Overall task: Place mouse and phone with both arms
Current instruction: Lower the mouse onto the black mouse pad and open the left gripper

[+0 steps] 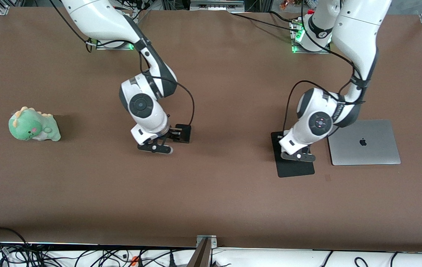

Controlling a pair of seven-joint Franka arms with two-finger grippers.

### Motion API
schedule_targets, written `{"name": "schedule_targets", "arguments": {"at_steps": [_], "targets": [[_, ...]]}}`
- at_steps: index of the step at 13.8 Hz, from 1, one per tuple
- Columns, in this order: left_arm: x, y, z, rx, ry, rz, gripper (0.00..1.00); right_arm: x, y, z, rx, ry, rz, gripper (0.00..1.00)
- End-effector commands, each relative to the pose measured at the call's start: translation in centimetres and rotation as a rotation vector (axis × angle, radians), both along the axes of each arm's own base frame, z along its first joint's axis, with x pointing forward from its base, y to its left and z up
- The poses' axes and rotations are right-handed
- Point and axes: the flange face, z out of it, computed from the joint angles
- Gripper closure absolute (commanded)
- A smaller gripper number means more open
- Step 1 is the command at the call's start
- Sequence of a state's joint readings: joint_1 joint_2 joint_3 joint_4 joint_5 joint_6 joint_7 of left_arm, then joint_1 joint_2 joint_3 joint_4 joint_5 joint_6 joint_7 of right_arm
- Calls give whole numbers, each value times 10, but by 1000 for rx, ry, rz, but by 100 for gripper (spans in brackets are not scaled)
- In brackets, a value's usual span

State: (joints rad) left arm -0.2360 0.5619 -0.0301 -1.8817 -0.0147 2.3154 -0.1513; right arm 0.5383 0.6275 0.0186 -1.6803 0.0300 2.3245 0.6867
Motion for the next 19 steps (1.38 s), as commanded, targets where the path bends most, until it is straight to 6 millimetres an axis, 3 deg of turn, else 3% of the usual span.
{"name": "schedule_targets", "arguments": {"at_steps": [1, 5, 7, 8, 9, 11, 14, 17, 18, 19], "targets": [[-2, 16, -1, -14, -1, -26, 99, -13, 21, -16, -12, -14, -59, 0], [11, 21, 0, -19, -25, -11, 98, -21, 29, -35, -32, -32, -46, 0], [11, 22, -9, -22, -26, -9, 86, -25, 31, -46, -47, -33, -28, 0], [11, 24, -12, -22, -26, -6, 74, -29, 35, -48, -47, -33, -19, 0], [13, 28, -15, -26, -33, 6, 55, -31, 38, -53, -46, -34, -16, 0], [16, 37, -16, -33, -31, 36, 0, -37, 42, -61, -52, -32, -1, 0], [20, 37, -1, -41, -35, 52, 0, -50, 37, -79, -75, -59, 50, 0], [23, 45, 35, -43, -50, 54, 0, -53, 34, -84, -69, -64, 51, 2], [28, 52, 51, -44, -57, 65, 0, -52, 34, -83, -69, -65, 49, 6], [33, 54, 67, -45, -57, 68, 0, -49, 33, -81, -67, -67, 48, 18]]}}
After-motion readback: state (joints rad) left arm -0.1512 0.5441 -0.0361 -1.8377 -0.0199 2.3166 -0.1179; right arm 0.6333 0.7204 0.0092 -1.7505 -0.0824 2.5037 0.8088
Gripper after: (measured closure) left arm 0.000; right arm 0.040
